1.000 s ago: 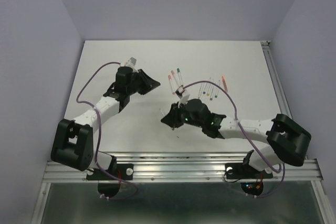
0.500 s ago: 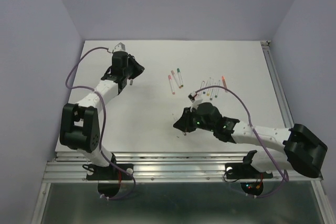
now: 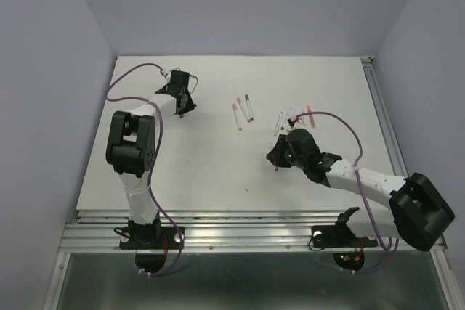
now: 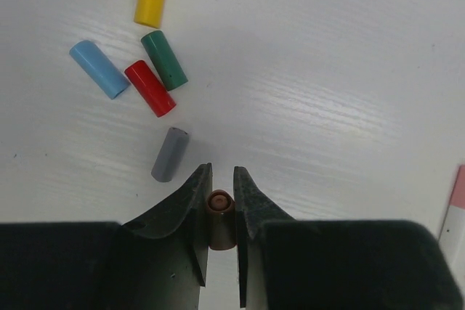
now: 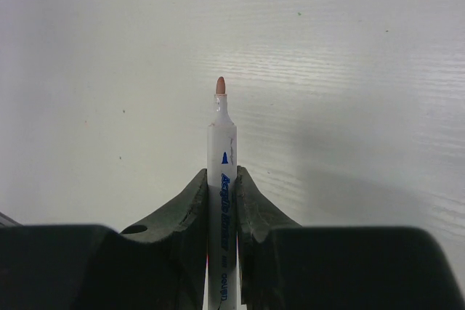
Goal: Open the pen caps
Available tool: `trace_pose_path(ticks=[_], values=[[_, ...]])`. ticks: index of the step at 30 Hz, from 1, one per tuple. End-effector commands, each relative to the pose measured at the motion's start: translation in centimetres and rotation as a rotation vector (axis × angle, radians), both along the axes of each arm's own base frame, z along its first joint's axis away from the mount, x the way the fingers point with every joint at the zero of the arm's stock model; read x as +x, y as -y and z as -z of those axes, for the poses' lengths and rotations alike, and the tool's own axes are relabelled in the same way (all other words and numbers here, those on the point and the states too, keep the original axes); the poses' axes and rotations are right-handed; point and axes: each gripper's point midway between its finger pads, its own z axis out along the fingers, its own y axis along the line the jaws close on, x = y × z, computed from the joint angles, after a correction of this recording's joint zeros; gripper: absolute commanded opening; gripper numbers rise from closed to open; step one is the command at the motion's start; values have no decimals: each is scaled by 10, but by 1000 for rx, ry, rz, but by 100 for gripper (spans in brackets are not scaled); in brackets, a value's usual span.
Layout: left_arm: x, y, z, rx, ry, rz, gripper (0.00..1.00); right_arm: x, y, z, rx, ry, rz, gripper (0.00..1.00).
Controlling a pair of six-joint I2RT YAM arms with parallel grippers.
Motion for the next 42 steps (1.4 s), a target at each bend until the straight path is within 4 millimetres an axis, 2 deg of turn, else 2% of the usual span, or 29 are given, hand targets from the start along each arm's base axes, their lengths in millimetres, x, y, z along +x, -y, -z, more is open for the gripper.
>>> trace_pose_path(ticks=[1,2,4,8,10,14,16,17,18,20,21,23,24,25,27,28,33,38,42], values=[[5,-8,-12,51,9,-1,25,21,14,-18,-9,52,75,1],[4,-10,-9,58,3,-6,29,23,18,-17,-16,49,91,1],[2,-11,-5,64,-13,-9,31,27,25,-15,-31,47,124,1],[-4,-11,-7,61,-18,-6,48,38,37,-19,-43,61,186,2],[-8,-11,-9,57,-19,-4,52,47,42,-25,-52,80,218,3],[-13,-4,-26,17,14,23,62,57,56,-34,-102,99,276,4],[-19,4,-40,-19,46,52,75,66,65,-40,-132,116,316,5],[-22,8,-45,-30,58,65,75,68,69,-41,-143,120,327,6],[-26,12,-57,-50,91,81,89,71,73,-41,-165,122,336,6],[-33,25,-66,-94,118,131,99,82,83,-42,-198,123,372,8],[-37,28,-83,-115,162,144,99,84,87,-42,-213,120,386,9],[-50,45,-86,-175,181,201,99,92,99,-35,-263,108,428,10],[-52,49,-102,-194,231,217,99,98,102,-38,-267,113,446,10],[-62,55,-95,-210,218,239,99,104,111,-32,-292,103,475,11],[-67,60,-106,-229,257,252,99,113,121,-31,-313,99,509,12],[-73,63,-101,-239,245,266,99,116,136,-28,-336,85,547,12],[-80,73,-102,-250,252,297,99,125,164,-5,-400,23,569,13],[-81,82,-95,-258,233,317,99,126,175,12,-429,-20,555,15],[-77,87,-89,-261,214,318,99,129,174,20,-430,-40,530,17]])
